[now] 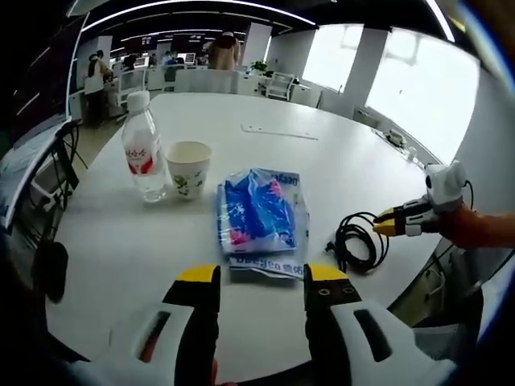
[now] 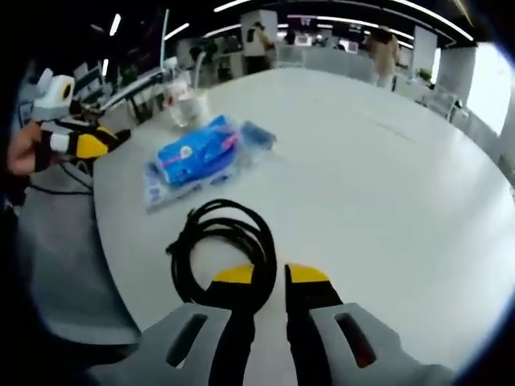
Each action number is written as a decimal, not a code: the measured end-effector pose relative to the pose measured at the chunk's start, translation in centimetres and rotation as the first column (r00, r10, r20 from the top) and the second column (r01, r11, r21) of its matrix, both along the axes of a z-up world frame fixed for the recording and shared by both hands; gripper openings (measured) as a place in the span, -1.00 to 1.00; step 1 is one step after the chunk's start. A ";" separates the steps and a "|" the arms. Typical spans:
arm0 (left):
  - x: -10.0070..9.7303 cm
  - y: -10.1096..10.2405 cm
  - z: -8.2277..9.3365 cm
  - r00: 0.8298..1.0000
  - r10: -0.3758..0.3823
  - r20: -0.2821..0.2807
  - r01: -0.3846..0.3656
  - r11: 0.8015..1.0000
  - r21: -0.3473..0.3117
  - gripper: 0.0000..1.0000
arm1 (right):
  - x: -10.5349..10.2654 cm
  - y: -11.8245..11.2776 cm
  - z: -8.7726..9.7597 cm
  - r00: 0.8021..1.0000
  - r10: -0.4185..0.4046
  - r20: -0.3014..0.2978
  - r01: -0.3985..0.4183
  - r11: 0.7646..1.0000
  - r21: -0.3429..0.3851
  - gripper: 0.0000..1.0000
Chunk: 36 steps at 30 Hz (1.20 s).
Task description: Arrange the tabletop items into an orderly group along one side of the table until the central work area is clear of visible clutter.
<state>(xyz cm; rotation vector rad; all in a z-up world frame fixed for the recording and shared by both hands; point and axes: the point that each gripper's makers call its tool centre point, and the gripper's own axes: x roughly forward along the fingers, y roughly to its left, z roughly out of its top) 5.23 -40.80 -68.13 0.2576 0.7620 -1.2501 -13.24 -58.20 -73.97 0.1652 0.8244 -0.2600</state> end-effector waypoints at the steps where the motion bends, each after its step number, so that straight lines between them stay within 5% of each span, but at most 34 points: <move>1: 0.0 0.0 0.0 1.000 0.001 -0.001 -0.001 1.000 0.000 -0.20 | 0.0 0.0 0.1 1.000 -0.001 0.002 0.001 1.000 0.000 -0.77; 36: -2.6 -2.1 -1.2 0.997 0.013 -0.081 -0.014 1.000 -0.005 -0.24 | 2.0 -1.2 1.3 0.999 0.036 0.036 -0.035 0.999 -0.008 -0.79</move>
